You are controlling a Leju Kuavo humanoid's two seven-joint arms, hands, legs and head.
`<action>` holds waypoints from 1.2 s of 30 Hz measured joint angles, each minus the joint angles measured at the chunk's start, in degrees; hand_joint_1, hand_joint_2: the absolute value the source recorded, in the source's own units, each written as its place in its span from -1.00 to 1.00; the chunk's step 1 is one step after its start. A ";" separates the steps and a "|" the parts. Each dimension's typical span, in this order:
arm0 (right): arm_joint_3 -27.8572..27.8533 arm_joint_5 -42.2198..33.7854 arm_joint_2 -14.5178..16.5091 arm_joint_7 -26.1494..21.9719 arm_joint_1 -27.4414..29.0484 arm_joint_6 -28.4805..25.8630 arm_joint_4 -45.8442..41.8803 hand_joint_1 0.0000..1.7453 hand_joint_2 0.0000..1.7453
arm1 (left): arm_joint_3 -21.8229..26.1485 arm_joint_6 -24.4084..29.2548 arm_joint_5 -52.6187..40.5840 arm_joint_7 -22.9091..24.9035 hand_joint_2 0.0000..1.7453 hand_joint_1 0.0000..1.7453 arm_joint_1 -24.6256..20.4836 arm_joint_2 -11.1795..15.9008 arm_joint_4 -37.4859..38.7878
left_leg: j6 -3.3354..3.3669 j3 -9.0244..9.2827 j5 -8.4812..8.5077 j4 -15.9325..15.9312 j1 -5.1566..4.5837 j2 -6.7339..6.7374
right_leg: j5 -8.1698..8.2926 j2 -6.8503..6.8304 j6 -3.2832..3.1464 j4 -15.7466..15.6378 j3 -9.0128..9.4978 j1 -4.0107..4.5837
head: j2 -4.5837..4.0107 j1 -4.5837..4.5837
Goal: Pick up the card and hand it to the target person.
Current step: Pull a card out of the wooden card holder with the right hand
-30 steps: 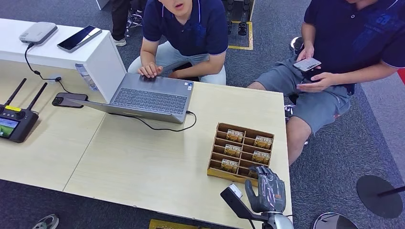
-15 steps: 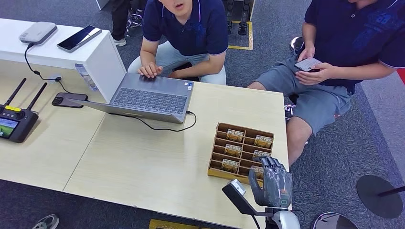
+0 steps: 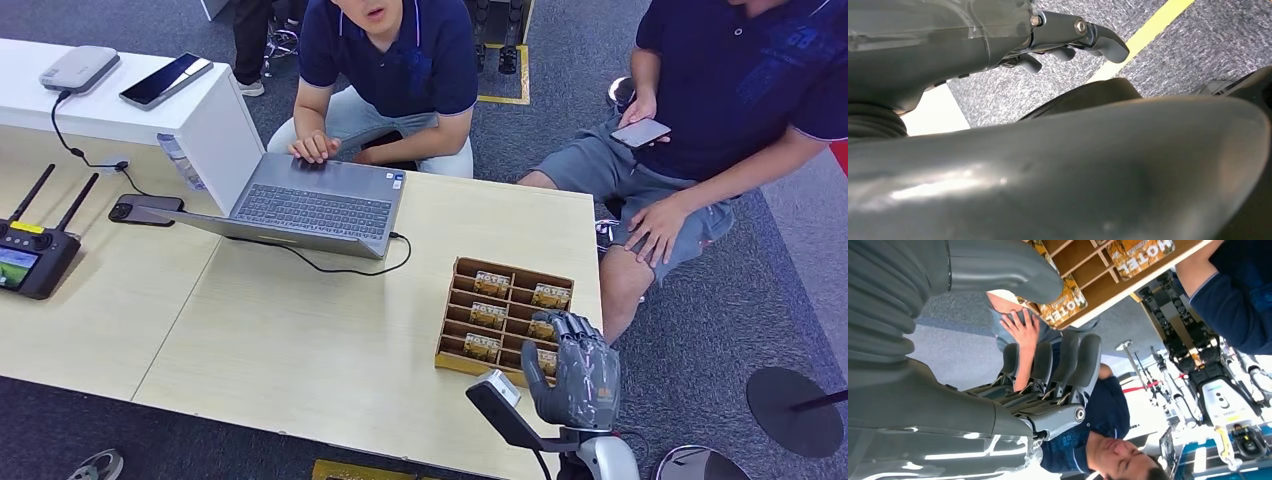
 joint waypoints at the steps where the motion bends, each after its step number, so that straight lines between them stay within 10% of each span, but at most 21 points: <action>1: 0.01 -0.26 0.00 -0.15 0.00 0.19 0.16 -0.13 1.00 | 0.00 -0.03 -0.05 0.05 -1.00 -1.00 0.00 0.00 0.00 | 0.00 0.00 0.00 0.00 0.00 0.00 | 0.00 0.00 0.00 0.00 0.00 0.00 | 0.00 -0.01; 25: 0.08 -3.12 0.20 -1.10 -0.46 -0.09 9.31 0.42 1.00 | 0.02 -0.23 -1.04 0.15 -1.00 -1.00 -0.02 -0.02 0.01 | 0.00 -0.02 0.00 0.00 0.00 0.00 | 0.00 -0.01 0.00 0.00 -0.01 0.00 | 0.00 -0.01; 36: 0.03 -3.67 0.20 -1.07 -0.57 -0.76 11.44 0.13 1.00 | 0.02 -0.25 -1.09 0.20 -1.00 -1.00 -0.02 0.00 0.01 | 0.00 -0.02 0.00 0.00 0.00 0.00 | 0.00 -0.01 0.00 0.00 -0.01 0.00 | 0.00 -0.01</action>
